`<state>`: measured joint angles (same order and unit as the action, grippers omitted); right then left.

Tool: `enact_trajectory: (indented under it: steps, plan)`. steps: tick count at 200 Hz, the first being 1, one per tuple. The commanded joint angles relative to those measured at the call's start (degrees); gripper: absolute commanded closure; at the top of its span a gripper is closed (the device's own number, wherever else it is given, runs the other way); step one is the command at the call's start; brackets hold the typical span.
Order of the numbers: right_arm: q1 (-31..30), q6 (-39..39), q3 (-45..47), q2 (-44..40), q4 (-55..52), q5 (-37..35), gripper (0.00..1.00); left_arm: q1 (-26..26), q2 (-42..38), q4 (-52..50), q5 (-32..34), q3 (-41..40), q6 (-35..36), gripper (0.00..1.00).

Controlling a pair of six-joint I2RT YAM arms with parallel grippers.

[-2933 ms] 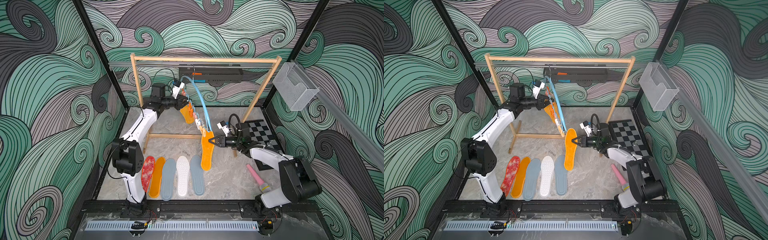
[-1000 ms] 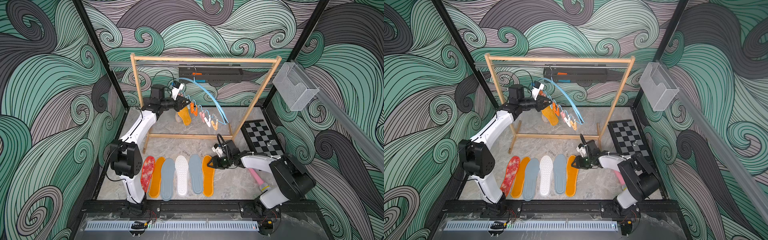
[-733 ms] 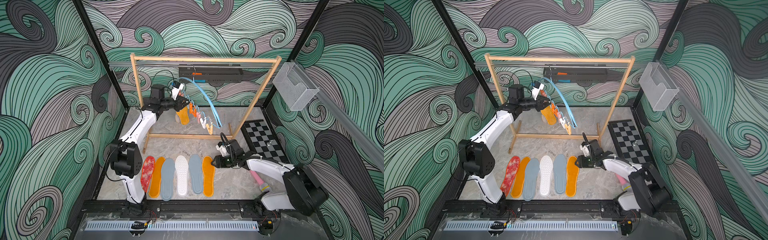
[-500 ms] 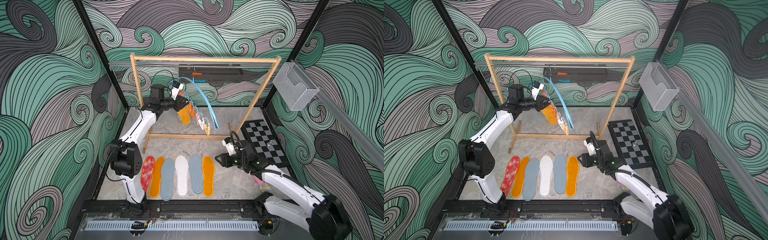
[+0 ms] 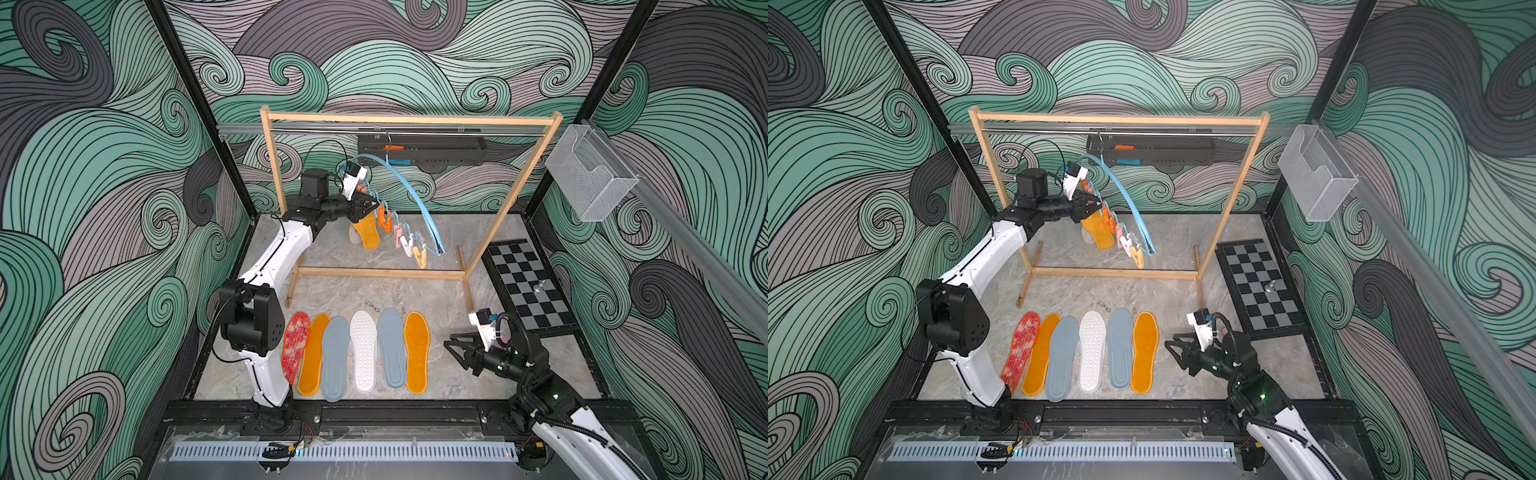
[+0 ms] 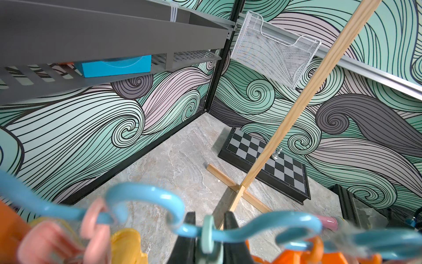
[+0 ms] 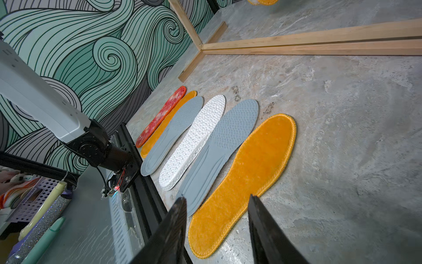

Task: Take the shoe insoles off the hanger
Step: Place the insole at the center of the board, then remove the insole from the hanger.

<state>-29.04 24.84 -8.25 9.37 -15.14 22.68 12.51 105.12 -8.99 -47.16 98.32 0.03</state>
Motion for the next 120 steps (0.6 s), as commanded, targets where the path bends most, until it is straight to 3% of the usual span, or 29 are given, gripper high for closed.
enact_trajectory:
  steps: [1,60,101,120]
  plan:
    - [-0.48,0.76,0.65,-3.90,0.96,1.73,0.54,-0.49,-0.15,-1.79,0.67,-0.68,0.50,1.00]
    - [-0.53,0.93,0.70,-2.82,0.98,1.20,0.55,-0.47,-0.20,-1.82,0.89,-0.65,0.10,1.00]
    - [-0.58,0.89,0.83,-3.45,0.80,1.05,0.55,-0.25,-2.10,-1.61,4.15,-2.86,0.06,0.53]
    - [-0.58,0.99,0.87,-3.57,0.81,1.05,0.55,-0.21,-4.16,-0.17,5.07,-6.18,-0.36,0.43]
